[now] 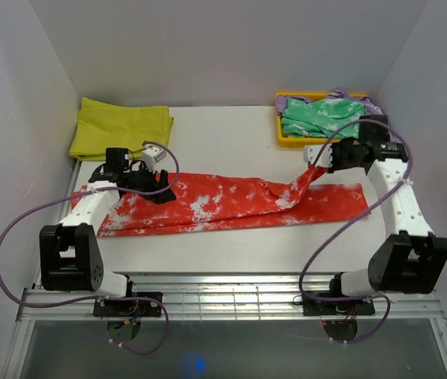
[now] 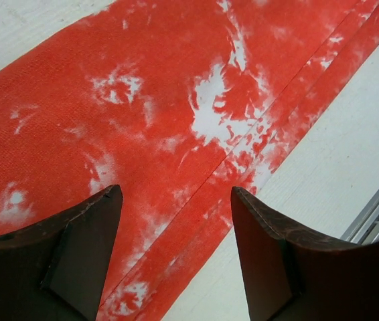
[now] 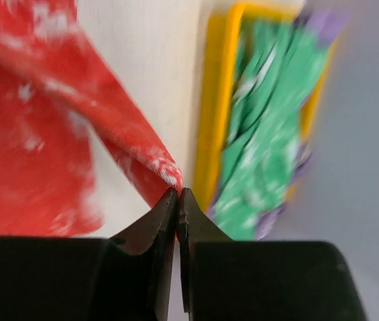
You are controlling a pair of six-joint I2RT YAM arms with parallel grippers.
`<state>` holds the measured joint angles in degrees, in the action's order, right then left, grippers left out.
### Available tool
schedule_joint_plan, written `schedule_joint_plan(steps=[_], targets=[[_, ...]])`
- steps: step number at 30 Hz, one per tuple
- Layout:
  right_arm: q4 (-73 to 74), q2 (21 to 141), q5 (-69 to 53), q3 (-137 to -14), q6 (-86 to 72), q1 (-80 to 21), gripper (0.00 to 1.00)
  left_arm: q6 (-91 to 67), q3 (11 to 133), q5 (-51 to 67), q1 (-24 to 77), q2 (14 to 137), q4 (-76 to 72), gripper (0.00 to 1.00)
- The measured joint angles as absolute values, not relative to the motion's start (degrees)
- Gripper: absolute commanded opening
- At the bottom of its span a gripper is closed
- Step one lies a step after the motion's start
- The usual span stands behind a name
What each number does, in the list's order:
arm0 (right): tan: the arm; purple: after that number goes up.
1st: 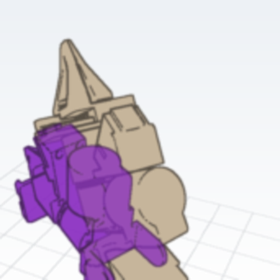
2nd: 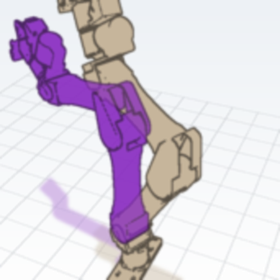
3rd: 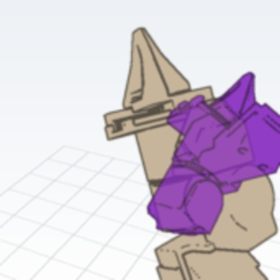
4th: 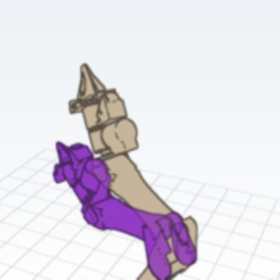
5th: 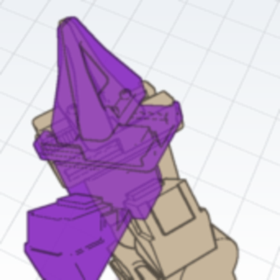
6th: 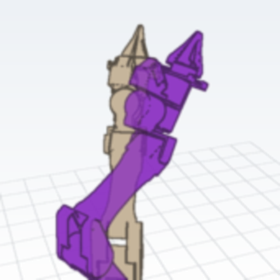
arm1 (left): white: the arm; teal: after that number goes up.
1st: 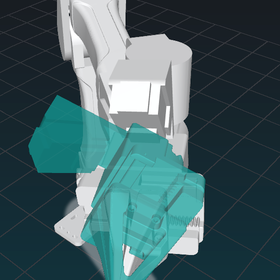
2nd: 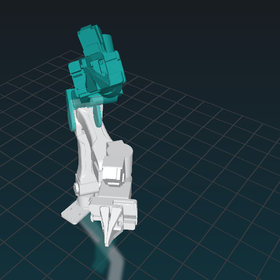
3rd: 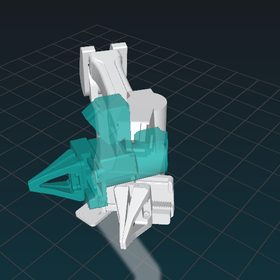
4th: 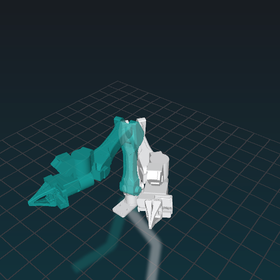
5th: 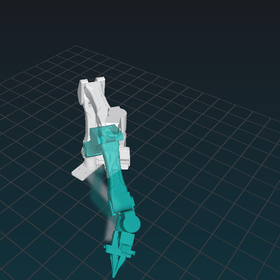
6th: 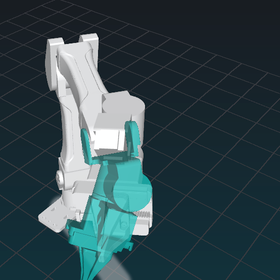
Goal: Fold and stack the trousers
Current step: Fold the trousers
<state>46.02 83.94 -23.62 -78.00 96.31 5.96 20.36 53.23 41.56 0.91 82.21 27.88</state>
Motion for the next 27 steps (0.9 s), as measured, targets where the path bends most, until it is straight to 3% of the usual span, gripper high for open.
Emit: schedule_joint_plan(steps=[6, 13, 17, 22, 24, 26, 27], targets=[[36.97, 68.1, -28.29, -57.91, 108.75, -12.4, 0.08, 16.4, 52.6, 41.98, -0.16, 80.25, 25.98, 0.76], [32.58, 64.36, -28.45, -44.71, 112.95, -26.0, 0.08, 14.02, 52.03, 42.06, -2.85, 79.29, 24.82, 0.76], [32.34, 62.35, -23.7, -43.72, 113.49, -24.38, 0.08, 14.15, 51.92, 42.09, -2.83, 79.26, 24.84, 0.76], [35.09, 60.45, -21.32, -44.18, 114.02, -4.8, 0.08, 14.76, 51.27, 41.71, -2.83, 79.81, 25.19, 0.76], [36.25, 60.31, -20.75, -44.16, 113.99, 2.74, 0.24, 15.05, 51.24, 40.93, -2.81, 81.06, 25.26, 0.76], [37.12, 60.88, -19.16, -43.75, 113.71, 8.38, 0.86, 15.62, 51.24, 40.21, -2.83, 82.74, 25.5, 0.79], [37.52, 61.45, -19.03, -43.38, 113.82, 10.24, 0.9, 16.21, 51.22, 39.99, -2.81, 83.29, 25.85, 0.8]])
